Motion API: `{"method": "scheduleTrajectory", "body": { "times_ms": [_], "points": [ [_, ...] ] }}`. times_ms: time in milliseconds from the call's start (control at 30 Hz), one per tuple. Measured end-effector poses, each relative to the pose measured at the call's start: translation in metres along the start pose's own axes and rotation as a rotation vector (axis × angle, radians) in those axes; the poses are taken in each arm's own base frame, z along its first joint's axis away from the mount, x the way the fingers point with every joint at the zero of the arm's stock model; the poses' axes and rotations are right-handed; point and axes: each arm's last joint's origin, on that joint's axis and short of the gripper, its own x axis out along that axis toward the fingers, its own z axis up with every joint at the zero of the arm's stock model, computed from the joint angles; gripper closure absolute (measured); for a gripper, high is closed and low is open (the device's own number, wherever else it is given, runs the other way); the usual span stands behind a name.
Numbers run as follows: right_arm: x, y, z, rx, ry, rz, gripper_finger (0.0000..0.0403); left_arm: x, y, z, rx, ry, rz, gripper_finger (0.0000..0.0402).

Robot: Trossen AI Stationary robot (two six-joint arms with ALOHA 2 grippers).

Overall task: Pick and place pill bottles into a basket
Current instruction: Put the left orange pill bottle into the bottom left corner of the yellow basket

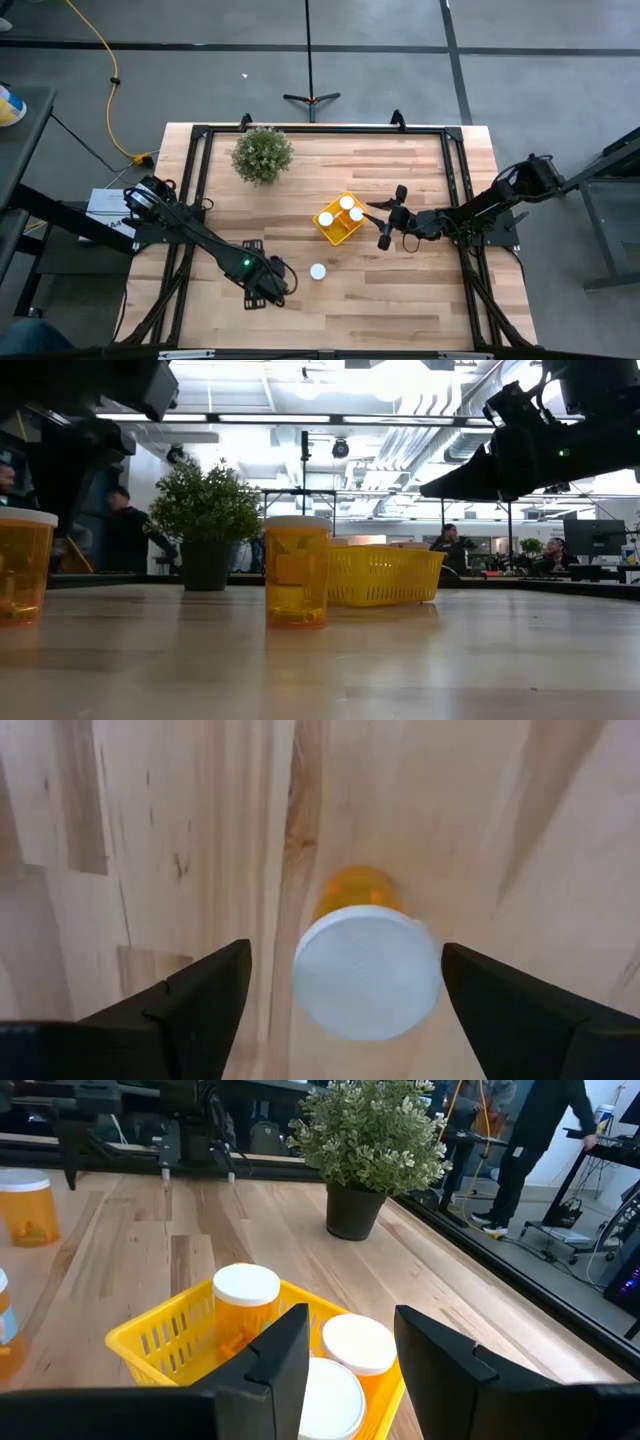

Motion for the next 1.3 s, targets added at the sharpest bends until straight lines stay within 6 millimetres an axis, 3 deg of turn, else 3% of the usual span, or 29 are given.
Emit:
{"method": "scheduleTrajectory", "body": {
  "times_ms": [267, 533, 900, 1300],
  "points": [
    [0.000, 0.000, 0.000, -0.003, 0.004, 0.001, 0.0263, 0.001, -0.001, 0.001, 0.023, -0.020, -0.014, 0.0041],
    [0.000, 0.000, -0.001, -0.010, 0.014, 0.002, 0.0263, 0.016, 0.002, -0.004, 0.041, -0.011, -0.012, 0.0041],
    [0.000, 0.000, -0.002, -0.011, 0.016, 0.002, 0.0263, 0.016, 0.001, -0.002, 0.097, -0.026, -0.017, 0.0044],
    [0.000, 0.000, -0.003, 0.001, 0.025, 0.002, 0.0263, 0.016, 0.001, -0.003, 0.125, -0.022, -0.017, 0.0150]
  ]
}}
